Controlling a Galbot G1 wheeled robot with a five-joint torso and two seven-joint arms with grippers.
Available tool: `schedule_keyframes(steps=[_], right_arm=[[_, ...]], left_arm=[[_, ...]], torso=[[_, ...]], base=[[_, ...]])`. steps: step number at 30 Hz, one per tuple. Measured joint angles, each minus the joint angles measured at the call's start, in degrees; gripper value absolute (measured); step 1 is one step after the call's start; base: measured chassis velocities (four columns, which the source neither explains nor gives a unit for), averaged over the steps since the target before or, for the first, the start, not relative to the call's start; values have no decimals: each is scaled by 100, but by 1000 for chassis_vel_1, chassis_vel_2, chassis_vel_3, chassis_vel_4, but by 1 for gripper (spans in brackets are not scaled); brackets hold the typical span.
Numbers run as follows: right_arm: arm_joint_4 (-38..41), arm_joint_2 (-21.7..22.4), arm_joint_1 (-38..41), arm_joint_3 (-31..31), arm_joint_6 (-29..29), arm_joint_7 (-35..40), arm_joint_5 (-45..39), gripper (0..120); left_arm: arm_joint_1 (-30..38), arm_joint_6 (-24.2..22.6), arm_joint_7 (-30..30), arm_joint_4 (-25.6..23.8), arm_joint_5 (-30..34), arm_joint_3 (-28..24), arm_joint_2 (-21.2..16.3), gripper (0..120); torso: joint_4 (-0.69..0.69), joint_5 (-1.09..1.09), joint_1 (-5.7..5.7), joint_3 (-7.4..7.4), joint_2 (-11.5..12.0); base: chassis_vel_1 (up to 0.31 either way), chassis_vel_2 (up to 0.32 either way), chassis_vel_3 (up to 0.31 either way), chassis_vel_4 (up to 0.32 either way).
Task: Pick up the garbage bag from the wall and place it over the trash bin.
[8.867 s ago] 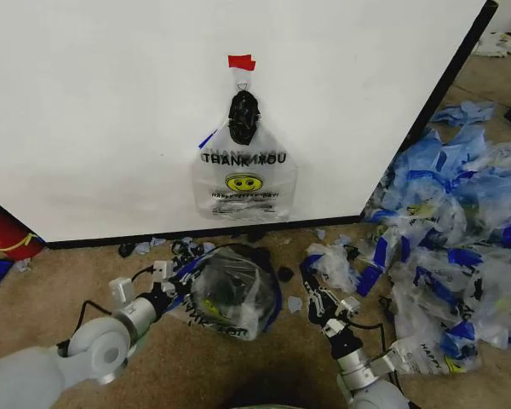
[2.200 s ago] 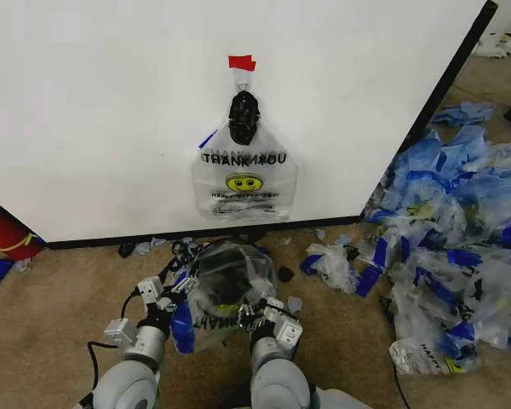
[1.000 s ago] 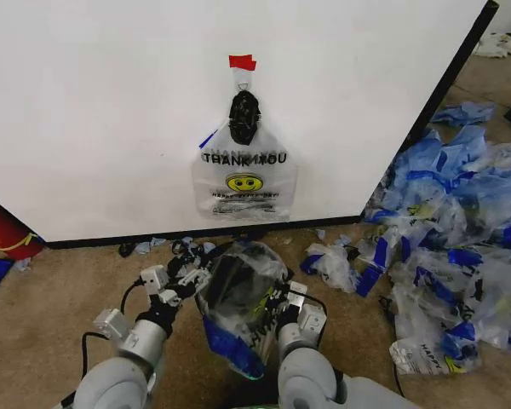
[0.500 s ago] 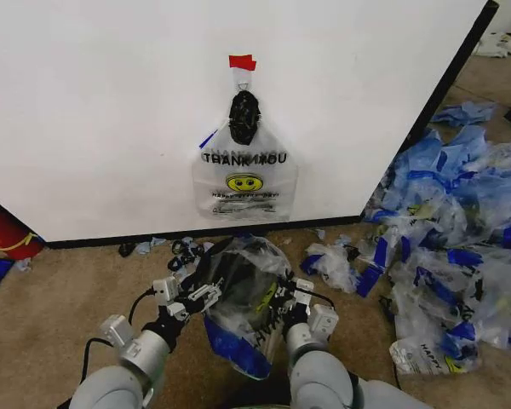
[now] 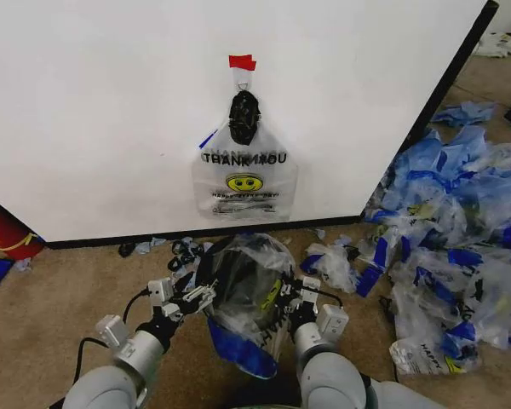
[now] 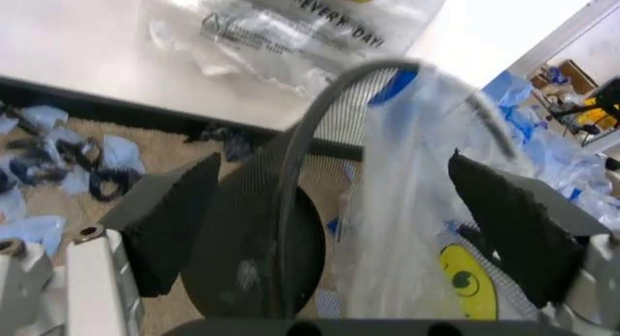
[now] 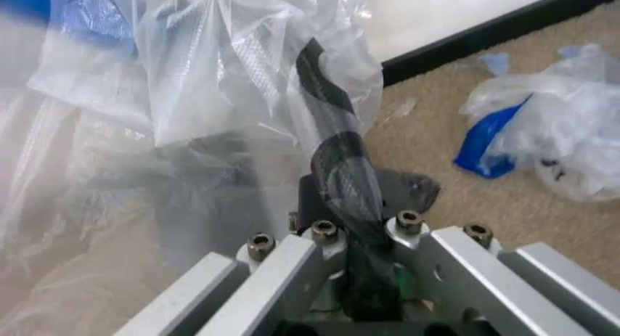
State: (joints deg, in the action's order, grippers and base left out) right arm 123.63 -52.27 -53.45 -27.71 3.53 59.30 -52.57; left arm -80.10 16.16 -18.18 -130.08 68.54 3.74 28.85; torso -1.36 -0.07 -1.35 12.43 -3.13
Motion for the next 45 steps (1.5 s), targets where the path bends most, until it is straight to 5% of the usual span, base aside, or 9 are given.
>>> schedule_keyframes(steps=[21, 45], right_arm=[[-401, 17, 88, 25, 209, -443, 403, 0], [-79, 79, 91, -74, 223, -450, 414, 0]], left_arm=[[-93, 8, 392, -456, -96, 99, -243, 93], [45, 44, 771, -82, 184, -112, -361, 93]], torso=[[0, 0, 0, 0, 0], [0, 0, 0, 0, 0]], base=[[0, 0, 0, 0], [0, 0, 0, 0]])
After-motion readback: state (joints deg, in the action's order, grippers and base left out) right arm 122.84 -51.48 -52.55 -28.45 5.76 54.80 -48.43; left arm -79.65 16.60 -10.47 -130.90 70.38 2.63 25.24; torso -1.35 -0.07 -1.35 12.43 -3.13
